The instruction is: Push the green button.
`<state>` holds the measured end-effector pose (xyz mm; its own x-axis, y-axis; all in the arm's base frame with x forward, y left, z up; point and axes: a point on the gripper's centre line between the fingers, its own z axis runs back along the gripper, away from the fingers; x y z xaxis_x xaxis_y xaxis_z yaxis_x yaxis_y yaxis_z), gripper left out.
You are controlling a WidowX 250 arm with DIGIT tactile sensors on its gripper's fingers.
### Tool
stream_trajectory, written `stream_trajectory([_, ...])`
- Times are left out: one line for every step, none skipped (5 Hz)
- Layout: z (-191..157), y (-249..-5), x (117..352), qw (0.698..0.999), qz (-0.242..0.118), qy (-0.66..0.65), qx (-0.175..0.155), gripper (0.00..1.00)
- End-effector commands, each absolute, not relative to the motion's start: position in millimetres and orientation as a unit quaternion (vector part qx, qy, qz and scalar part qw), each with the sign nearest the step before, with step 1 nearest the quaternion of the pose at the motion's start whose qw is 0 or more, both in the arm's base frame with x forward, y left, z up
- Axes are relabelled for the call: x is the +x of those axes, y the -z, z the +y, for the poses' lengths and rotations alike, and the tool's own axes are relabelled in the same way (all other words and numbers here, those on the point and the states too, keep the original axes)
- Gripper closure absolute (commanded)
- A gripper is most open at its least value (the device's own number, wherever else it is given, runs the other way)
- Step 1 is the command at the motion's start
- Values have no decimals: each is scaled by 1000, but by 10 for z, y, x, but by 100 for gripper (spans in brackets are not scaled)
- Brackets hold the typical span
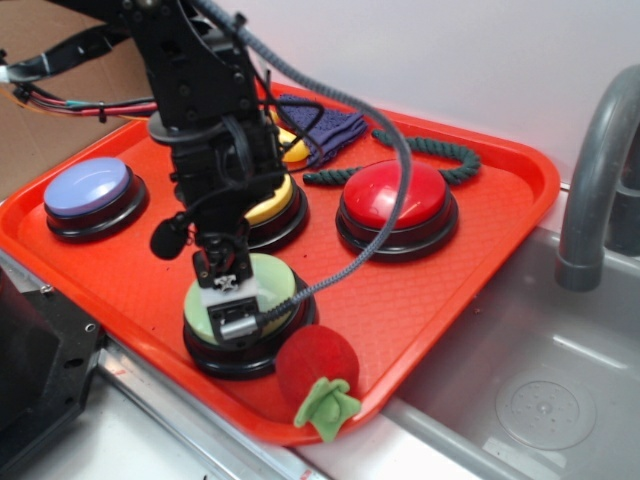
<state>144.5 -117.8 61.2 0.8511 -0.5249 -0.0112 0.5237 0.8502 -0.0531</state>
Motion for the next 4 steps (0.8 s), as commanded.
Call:
stream_trajectory([-1224, -669, 1366, 964, 2, 265, -29, 0])
stream_trajectory([-1202, -504, 1356, 965, 5, 262, -27, 0])
stream_trajectory([-1177, -368, 1382, 963, 17, 266, -30, 0])
stream_trajectory([-1197, -321, 1414, 960, 29, 276, -34, 0])
